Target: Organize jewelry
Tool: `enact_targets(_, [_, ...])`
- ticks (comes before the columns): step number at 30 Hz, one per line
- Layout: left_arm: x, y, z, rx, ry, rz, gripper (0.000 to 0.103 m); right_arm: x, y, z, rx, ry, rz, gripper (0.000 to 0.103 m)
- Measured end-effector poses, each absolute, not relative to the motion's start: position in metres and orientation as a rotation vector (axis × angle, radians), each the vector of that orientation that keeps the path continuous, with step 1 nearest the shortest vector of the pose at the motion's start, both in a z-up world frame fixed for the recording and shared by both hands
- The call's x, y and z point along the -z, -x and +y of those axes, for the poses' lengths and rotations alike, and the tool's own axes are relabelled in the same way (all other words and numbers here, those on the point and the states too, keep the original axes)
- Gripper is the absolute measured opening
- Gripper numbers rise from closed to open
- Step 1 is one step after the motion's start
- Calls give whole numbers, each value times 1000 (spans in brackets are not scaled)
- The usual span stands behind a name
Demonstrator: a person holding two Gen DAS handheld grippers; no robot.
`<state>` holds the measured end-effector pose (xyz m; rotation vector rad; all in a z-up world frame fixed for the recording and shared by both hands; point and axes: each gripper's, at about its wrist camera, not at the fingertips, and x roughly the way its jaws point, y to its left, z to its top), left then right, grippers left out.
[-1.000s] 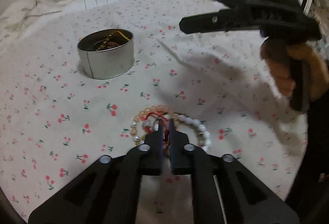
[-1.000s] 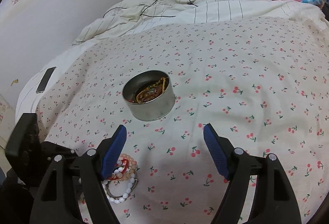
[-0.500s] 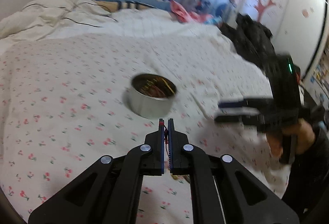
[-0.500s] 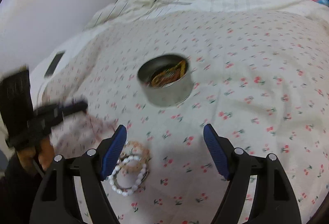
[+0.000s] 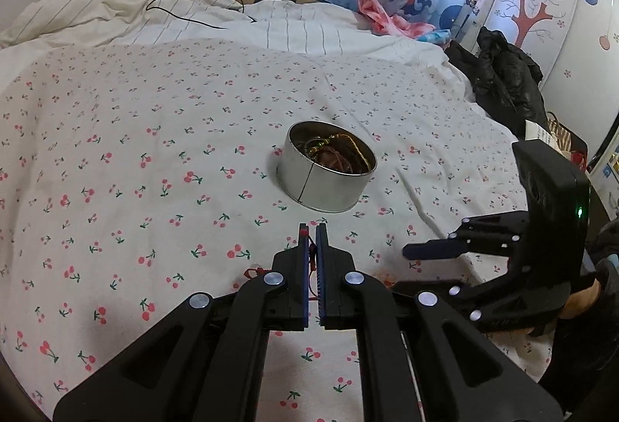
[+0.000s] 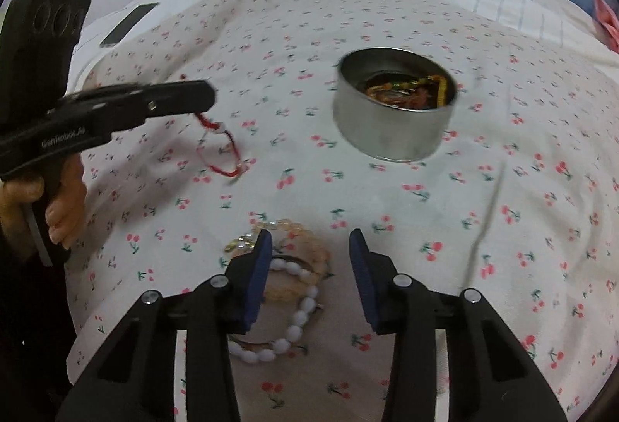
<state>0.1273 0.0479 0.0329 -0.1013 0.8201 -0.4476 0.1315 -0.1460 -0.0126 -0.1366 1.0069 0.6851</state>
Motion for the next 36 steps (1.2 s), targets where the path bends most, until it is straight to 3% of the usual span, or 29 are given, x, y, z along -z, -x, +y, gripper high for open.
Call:
enact_targets(2, [-32,-127,47,449,98,821,3,15,-131,-141,-693,145,1011,38])
enact_targets(4, [-32,-127,46,452,97,822,3,20,-133,-136,-682,172,1016,24])
enact_targets(10, [-33,-126,45,447,102,823,3,27,-130,-119,-655,275,1001,1])
enact_targets(18, [-34,-127,47,454,131,814,3,4,-145,-155,-683,24,969,0])
enact_targets(29, [-33,-128,48,463,137,815,3,33,-131,-115,-701,210,1051,1])
enact_targets(30, [-33,-128,48,465,137,814,3,33,-131,-115,-697,209,1050,7])
enact_targets(31, [-33,-128,48,466,138,812,3,31,-131,-116,-695,208,1046,38])
enact_targets(32, [-34,-128,48,467,139,811,3,29,-130,-118,-701,198,1034,46])
enact_targets(33, [-34,-128,48,468,140,811,3,25,-127,-120,-705,187,1005,63])
enact_targets(36, [-34,-127,47,470,138,811,3,17,-122,-121,-715,194,958,65])
